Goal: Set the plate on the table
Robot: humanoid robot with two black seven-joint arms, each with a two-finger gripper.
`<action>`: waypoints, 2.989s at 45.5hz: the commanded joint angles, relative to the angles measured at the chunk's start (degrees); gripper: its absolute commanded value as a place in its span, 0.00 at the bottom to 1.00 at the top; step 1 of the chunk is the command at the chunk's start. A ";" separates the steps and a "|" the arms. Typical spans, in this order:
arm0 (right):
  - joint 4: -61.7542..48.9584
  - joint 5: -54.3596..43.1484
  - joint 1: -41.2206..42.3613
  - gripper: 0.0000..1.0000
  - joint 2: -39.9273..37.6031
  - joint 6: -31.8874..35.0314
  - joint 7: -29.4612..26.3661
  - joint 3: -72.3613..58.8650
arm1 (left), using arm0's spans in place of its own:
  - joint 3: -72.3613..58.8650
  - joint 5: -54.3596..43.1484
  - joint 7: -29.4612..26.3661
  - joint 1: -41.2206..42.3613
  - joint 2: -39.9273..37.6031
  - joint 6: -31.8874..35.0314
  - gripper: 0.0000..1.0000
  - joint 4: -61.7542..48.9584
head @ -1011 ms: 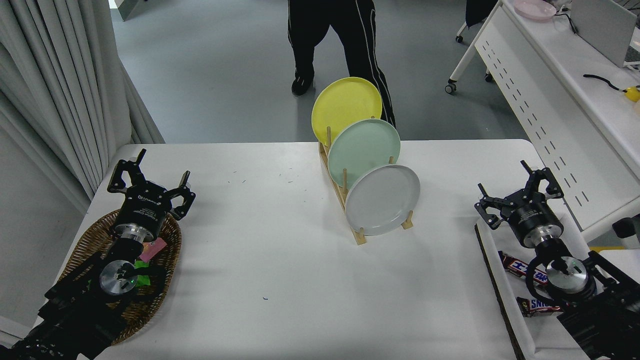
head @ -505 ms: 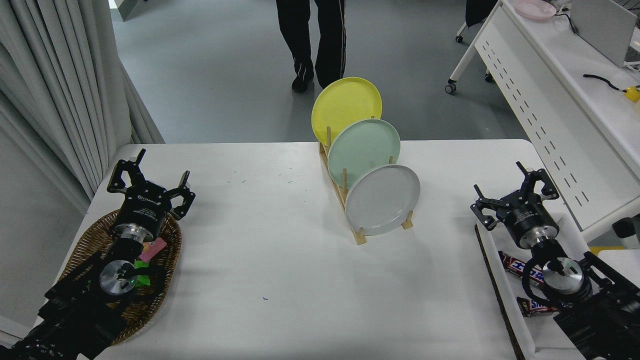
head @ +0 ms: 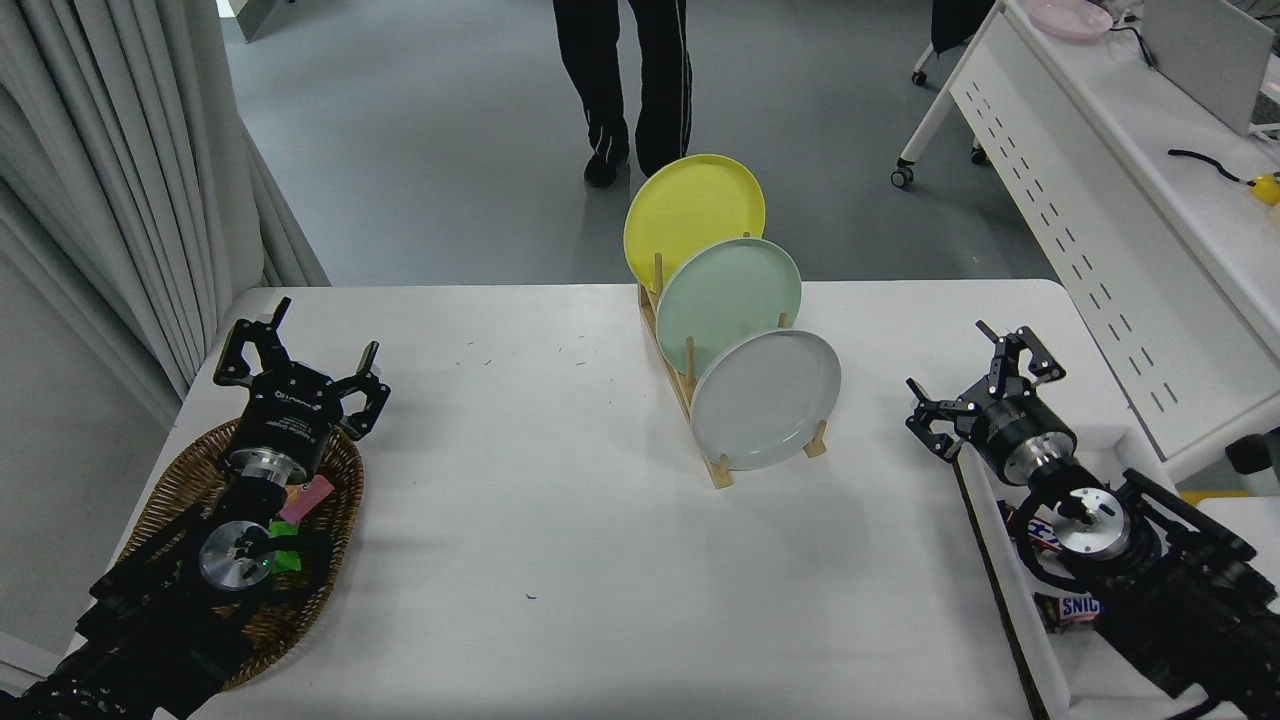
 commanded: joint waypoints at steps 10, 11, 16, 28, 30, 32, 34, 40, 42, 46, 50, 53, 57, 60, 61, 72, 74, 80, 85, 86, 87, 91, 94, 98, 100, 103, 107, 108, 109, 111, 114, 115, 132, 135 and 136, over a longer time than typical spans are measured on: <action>14.04 3.99 14.27 1.00 -13.08 -1.54 -0.03 -35.06 | -0.01 -0.01 0.00 0.00 0.00 0.00 1.00 0.02; 14.92 4.08 15.67 1.00 -13.26 -1.45 -0.03 -38.05 | -0.01 -0.01 0.00 0.00 0.00 0.00 1.00 0.02; 18.97 4.25 21.22 1.00 -13.79 -1.19 0.06 -47.12 | -0.01 -0.01 0.00 0.00 0.00 0.00 1.00 0.02; 31.00 4.34 29.38 1.00 -19.50 -4.86 -0.81 -53.27 | -0.01 -0.01 0.00 0.00 0.00 0.00 1.00 0.02; 32.68 5.30 31.06 1.00 -19.59 -6.19 -1.43 -54.59 | -0.01 -0.01 0.00 0.00 0.00 0.00 1.00 0.02; 33.82 7.40 32.30 1.00 -19.59 -7.24 -2.22 -55.56 | -0.01 -0.01 0.00 0.00 0.00 0.00 1.00 0.02; 34.44 9.60 33.17 1.00 -19.24 -8.56 -2.84 -56.18 | -0.01 -0.01 0.00 0.00 0.00 0.00 1.00 0.02; 34.62 13.39 34.58 1.00 -17.66 -13.22 -3.36 -55.48 | -0.01 -0.01 0.00 0.00 0.00 0.00 1.00 0.02; 34.53 15.06 34.59 1.00 -16.61 -14.97 -3.98 -54.95 | -0.01 -0.01 0.00 0.00 0.00 0.00 1.00 -0.06; 34.44 18.57 35.02 1.00 -14.49 -19.19 -5.65 -52.50 | -0.01 -0.01 0.00 0.00 0.00 0.00 1.00 0.02; 34.44 19.37 34.59 1.00 -12.74 -23.41 -7.67 -48.28 | -0.01 -0.01 0.00 0.00 0.00 0.00 1.00 0.02; 34.35 18.76 34.06 1.00 -11.77 -24.65 -9.95 -45.47 | -0.01 -0.01 0.00 0.00 0.00 0.00 1.00 0.02; 33.48 17.97 34.06 1.00 -10.19 -25.44 -12.94 -43.70 | -0.01 -0.01 0.00 0.00 0.00 0.00 1.00 0.02; 31.55 17.52 33.97 1.00 -8.69 -25.62 -13.74 -43.35 | -0.01 -0.01 0.00 0.00 0.00 0.00 1.00 0.02; 30.76 17.52 33.97 1.00 -8.25 -25.62 -13.91 -43.35 | -0.01 -0.01 0.00 0.00 0.00 0.00 1.00 -0.06; 24.07 18.23 32.39 1.00 -4.21 -28.25 -14.27 -40.54 | -0.01 -0.01 0.00 0.00 -0.09 0.00 1.00 0.02; 23.46 18.14 32.04 1.00 -4.12 -28.34 -14.27 -39.49 | -0.01 -0.01 0.00 0.00 0.00 0.00 1.00 0.02; 22.31 17.88 31.86 1.00 -3.24 -28.43 -14.27 -38.34 | -0.01 -0.01 0.00 0.00 0.00 0.00 1.00 0.02; 21.96 17.88 31.86 1.00 -2.80 -28.34 -14.35 -38.34 | -0.01 -0.01 0.00 0.00 0.00 0.00 1.00 0.02; 21.96 17.88 31.86 0.99 -2.80 -28.34 -14.35 -38.25 | -0.01 -0.01 0.00 0.00 0.00 0.00 1.00 0.02; 21.96 17.88 31.86 0.99 -2.80 -28.34 -14.35 -38.25 | -0.01 -0.01 0.00 0.00 0.00 0.00 1.00 0.02; 21.35 17.79 31.86 0.95 -1.93 -28.34 -14.62 -38.60 | -0.01 -0.01 0.00 0.00 0.00 0.00 1.00 -0.06; 20.30 17.70 31.77 0.89 -0.69 -28.34 -15.14 -38.78 | -0.01 -0.01 0.00 0.00 0.00 0.00 1.00 0.02; 18.63 17.44 31.77 0.88 -0.17 -28.08 -15.41 -38.96 | -0.01 -0.01 0.00 0.00 0.00 0.00 1.00 0.02; 18.01 17.44 31.77 0.88 0.36 -28.08 -15.84 -39.04 | -0.01 -0.01 0.00 0.00 0.00 0.00 1.00 -0.06; 17.13 17.26 31.86 0.88 1.24 -27.38 -17.07 -39.13 | -0.01 -0.01 0.00 0.00 0.00 0.00 1.00 -0.06; 16.25 16.91 31.95 0.88 1.42 -25.98 -18.74 -39.31 | -0.01 -0.01 0.00 0.00 0.00 0.00 1.00 0.02; 15.99 16.73 31.95 0.88 1.51 -25.27 -19.01 -39.31 | -0.01 -0.01 0.00 0.00 0.00 0.00 1.00 0.02; 15.81 16.30 31.95 0.87 1.51 -24.57 -19.36 -39.22 | -0.01 -0.01 0.00 0.00 0.00 0.00 1.00 0.02; 15.37 15.51 31.95 0.87 1.51 -23.43 -19.89 -39.04 | -0.01 -0.01 0.00 0.00 0.00 0.00 1.00 0.02; 15.11 15.24 31.86 0.87 1.51 -22.63 -20.59 -38.96 | -0.01 -0.01 0.00 0.00 0.00 0.00 1.00 0.02; 15.02 15.15 31.95 0.87 1.51 -22.28 -20.77 -38.96 | -0.01 -0.01 0.00 0.00 0.00 0.00 1.00 0.02; 13.61 14.27 32.04 0.63 1.42 -19.11 -21.65 -38.87 | -0.01 -0.01 0.00 0.00 0.00 0.00 1.00 0.02; 13.61 13.66 32.04 0.56 1.33 -19.11 -21.65 -38.52 | -0.01 -0.01 0.00 0.00 0.00 0.00 1.00 0.02; 13.61 13.57 32.04 0.52 1.33 -19.11 -21.65 -38.43 | -0.01 -0.01 0.00 0.00 0.00 0.00 1.00 0.02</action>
